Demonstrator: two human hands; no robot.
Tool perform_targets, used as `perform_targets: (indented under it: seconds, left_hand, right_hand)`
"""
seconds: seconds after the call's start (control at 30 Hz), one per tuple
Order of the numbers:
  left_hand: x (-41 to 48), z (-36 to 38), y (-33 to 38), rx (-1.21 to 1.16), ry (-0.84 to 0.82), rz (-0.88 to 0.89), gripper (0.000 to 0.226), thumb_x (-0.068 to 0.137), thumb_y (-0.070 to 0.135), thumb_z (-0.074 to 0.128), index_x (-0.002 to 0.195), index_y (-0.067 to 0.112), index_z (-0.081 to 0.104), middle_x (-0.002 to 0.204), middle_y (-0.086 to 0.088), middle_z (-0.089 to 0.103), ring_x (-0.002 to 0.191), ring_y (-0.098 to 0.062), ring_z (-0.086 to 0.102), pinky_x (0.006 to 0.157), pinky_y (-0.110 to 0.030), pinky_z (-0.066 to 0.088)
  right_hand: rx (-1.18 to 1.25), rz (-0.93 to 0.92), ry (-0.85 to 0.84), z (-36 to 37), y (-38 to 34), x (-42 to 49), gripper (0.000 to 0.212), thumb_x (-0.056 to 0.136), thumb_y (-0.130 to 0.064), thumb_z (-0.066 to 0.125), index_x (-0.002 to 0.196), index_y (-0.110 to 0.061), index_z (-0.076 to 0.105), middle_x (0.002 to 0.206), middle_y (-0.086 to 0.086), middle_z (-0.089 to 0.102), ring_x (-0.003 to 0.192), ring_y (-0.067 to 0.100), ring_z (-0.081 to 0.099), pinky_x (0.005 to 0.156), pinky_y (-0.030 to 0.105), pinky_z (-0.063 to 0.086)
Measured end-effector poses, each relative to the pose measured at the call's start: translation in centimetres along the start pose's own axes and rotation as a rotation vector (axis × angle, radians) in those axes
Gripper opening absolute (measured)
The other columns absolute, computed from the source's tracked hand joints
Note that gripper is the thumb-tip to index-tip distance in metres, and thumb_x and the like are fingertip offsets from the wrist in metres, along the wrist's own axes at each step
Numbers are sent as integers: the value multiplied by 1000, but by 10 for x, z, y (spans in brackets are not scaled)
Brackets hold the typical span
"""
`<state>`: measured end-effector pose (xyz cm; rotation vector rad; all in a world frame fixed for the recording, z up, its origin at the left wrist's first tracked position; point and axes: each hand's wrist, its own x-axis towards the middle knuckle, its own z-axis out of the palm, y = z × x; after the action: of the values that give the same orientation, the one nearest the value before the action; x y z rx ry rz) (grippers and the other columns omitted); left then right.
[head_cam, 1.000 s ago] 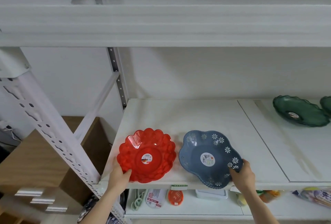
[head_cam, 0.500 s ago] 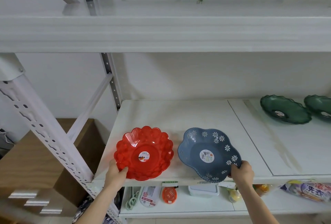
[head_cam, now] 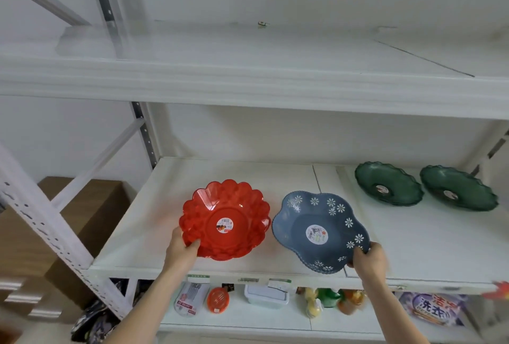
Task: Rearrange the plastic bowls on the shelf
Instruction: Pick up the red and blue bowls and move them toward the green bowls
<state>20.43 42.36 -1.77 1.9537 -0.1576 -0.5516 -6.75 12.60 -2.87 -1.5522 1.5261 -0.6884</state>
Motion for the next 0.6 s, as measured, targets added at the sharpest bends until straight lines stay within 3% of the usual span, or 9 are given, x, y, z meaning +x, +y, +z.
perform_targets:
  seconds: [0.13, 0.27, 0.4, 0.5, 0.6]
  left_hand:
    - [-25, 50, 11, -45, -4, 2, 52, 88, 22, 61, 135, 23, 38, 128, -10, 59, 113, -31, 60, 97, -53, 50]
    - [-53, 99, 26, -49, -28, 13, 51, 87, 23, 61, 133, 23, 40, 125, -9, 60, 112, -32, 61, 97, -52, 50]
    - [-71, 147, 45, -19, -90, 74, 49, 85, 27, 62, 130, 25, 42, 121, -5, 61, 111, -30, 62, 96, -52, 51]
    - [-80, 186, 51, -26, -106, 93, 47, 80, 28, 62, 124, 27, 46, 115, -1, 64, 106, -27, 63, 93, -51, 53]
    - [-83, 234, 57, -50, -123, 120, 45, 72, 30, 62, 115, 30, 50, 111, -1, 67, 104, -27, 66, 90, -51, 54]
  right_hand:
    - [-1, -5, 3, -53, 15, 26, 12, 84, -4, 49, 86, 2, 60, 69, 18, 70, 67, 35, 69, 58, 37, 53]
    - [-6, 2, 23, -105, 34, 47, 15, 84, -3, 49, 88, 6, 61, 69, 20, 69, 63, 32, 67, 50, 27, 42]
    - [15, 19, 84, -153, 53, 69, 16, 85, -5, 49, 89, 5, 61, 73, 21, 69, 64, 30, 66, 48, 25, 40]
    - [34, 59, 115, -190, 66, 91, 14, 83, -4, 49, 87, 5, 59, 74, 22, 67, 65, 32, 65, 49, 29, 42]
    - [22, 48, 141, -223, 87, 130, 15, 80, -11, 52, 85, 1, 60, 75, 23, 68, 71, 36, 66, 63, 40, 53]
